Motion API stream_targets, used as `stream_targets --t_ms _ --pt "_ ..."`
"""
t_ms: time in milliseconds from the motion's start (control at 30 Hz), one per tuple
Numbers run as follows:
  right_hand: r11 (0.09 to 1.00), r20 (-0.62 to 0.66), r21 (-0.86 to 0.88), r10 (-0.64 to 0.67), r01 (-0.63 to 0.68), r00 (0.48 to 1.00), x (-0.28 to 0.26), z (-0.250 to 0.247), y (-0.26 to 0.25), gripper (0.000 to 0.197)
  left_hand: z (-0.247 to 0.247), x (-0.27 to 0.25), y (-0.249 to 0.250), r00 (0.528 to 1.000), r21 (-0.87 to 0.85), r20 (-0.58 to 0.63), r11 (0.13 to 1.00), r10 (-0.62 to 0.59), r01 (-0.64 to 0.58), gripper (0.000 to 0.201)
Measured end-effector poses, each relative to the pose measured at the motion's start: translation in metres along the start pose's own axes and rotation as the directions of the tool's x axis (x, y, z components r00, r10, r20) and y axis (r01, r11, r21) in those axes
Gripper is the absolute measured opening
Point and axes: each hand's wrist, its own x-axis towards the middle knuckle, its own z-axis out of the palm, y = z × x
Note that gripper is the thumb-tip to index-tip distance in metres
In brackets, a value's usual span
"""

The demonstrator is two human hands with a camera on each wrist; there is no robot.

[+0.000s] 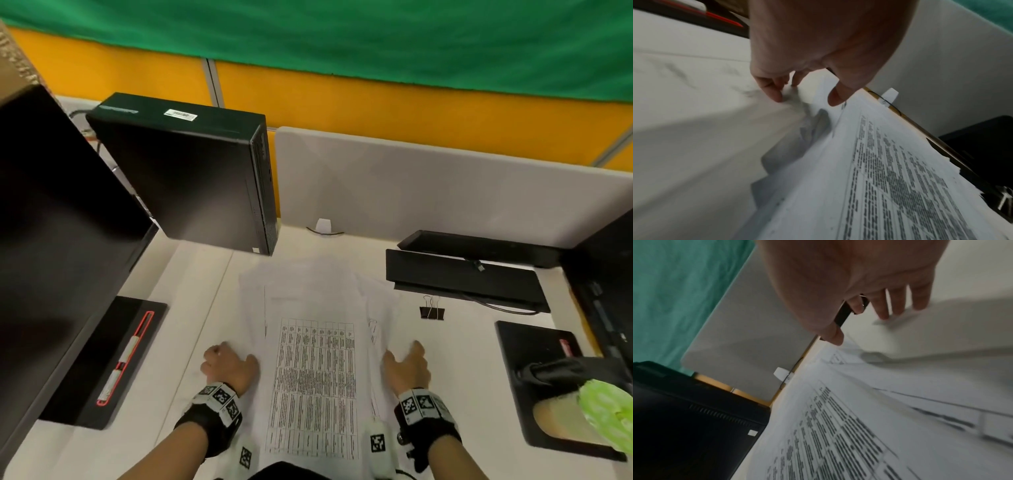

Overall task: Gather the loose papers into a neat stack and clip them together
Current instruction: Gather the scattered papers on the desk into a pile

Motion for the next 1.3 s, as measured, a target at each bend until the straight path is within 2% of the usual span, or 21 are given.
stream_targets --t_ms 33,100,167,200,267,333,433,500,567,633,667,767,900,1000,1067,1133,1167,1233,1300 --pt "0.998 0.003 -0.069 0.011 -0.011 1.0 -0.002 0.002 0.005 0.081 0.0 -0.001 -0.002 1.0 0.024 -0.006 1.0 -0.013 0.013 0.067" --pt "0.984 0.119 -0.151 -0.081 0.099 0.99 -0.007 0.016 0.012 0.091 0.004 -0.004 0.002 0.998 0.055 0.03 0.997 0.055 -0.056 0.067" --pt "0.963 0.295 -0.089 -0.218 0.254 0.93 -0.018 0.03 0.005 0.094 0.013 -0.01 0.014 0.981 -0.007 0.124 0.988 0.152 -0.152 0.062" --pt "0.956 0.373 -0.045 -0.253 0.289 0.893 -0.022 0.034 0.0 0.095 0.018 -0.013 0.02 0.973 -0.06 0.162 0.986 0.164 -0.156 0.064" --pt "0.952 0.473 0.022 -0.278 0.304 0.836 -0.027 0.034 -0.011 0.095 0.021 -0.015 0.025 0.981 -0.132 0.148 0.985 0.129 -0.11 0.072" --pt "0.953 0.495 0.066 -0.29 0.297 0.819 -0.026 0.029 -0.016 0.092 0.017 -0.013 0.022 0.994 -0.161 0.096 0.986 0.053 -0.037 0.074" --pt "0.95 0.495 0.059 -0.293 0.305 0.818 -0.028 0.023 -0.015 0.092 0.008 -0.01 0.013 0.989 -0.267 0.138 0.96 -0.047 0.083 0.076" --pt "0.946 0.515 0.066 -0.304 0.317 0.801 -0.032 0.023 -0.013 0.097 0.006 -0.009 0.012 0.971 -0.286 0.235 0.952 -0.04 0.108 0.083" --pt "0.946 0.527 0.071 -0.305 0.317 0.793 -0.037 0.025 -0.01 0.114 0.011 -0.001 0.008 0.954 -0.307 0.301 0.948 0.008 0.089 0.079" --pt "0.955 0.517 0.092 -0.287 0.281 0.806 -0.035 0.028 -0.005 0.132 0.014 -0.001 0.007 0.934 -0.342 0.356 0.934 0.029 0.101 0.076" --pt "0.956 0.509 0.104 -0.288 0.275 0.811 -0.036 0.027 -0.004 0.131 0.015 -0.001 0.007 0.925 -0.355 0.38 0.927 0.027 0.119 0.082" --pt "0.956 0.482 0.162 -0.294 0.246 0.825 -0.045 0.017 -0.004 0.102 0.023 0.001 -0.001 0.907 -0.358 0.42 0.923 0.023 0.142 0.098" --pt "0.966 0.4 0.216 -0.223 0.144 0.889 -0.05 0.002 0.012 0.074 0.011 -0.023 -0.009 0.928 -0.378 0.372 0.908 -0.031 0.182 0.076" --pt "0.963 0.283 0.268 -0.116 0.037 0.952 -0.047 -0.014 0.028 0.061 0.012 -0.022 -0.018 0.936 -0.485 0.335 0.833 -0.105 0.267 0.08" --pt "0.964 0.217 0.263 -0.025 -0.034 0.976 -0.046 -0.023 0.046 0.055 0.013 -0.027 -0.022 0.938 -0.54 0.323 0.789 -0.128 0.294 0.087" --pt "0.947 0.185 0.288 0.088 -0.14 0.979 -0.043 -0.028 0.065 0.053 0.017 -0.029 -0.026 0.935 -0.585 0.322 0.746 -0.147 0.318 0.075" --pt "0.927 0.2 0.318 0.141 -0.201 0.969 -0.042 -0.03 0.073 0.052 0.024 -0.024 -0.03 0.928 -0.617 0.334 0.706 -0.164 0.347 0.076" --pt "0.883 0.275 0.368 0.195 -0.291 0.941 -0.046 -0.034 0.081 0.048 0.05 0.0 -0.044 0.907 -0.626 0.368 0.667 -0.205 0.405 0.097" --pt "0.839 0.357 0.422 0.194 -0.344 0.914 -0.05 -0.035 0.087 0.054 0.078 0.022 -0.056 0.889 -0.665 0.432 0.611 -0.153 0.429 0.087"
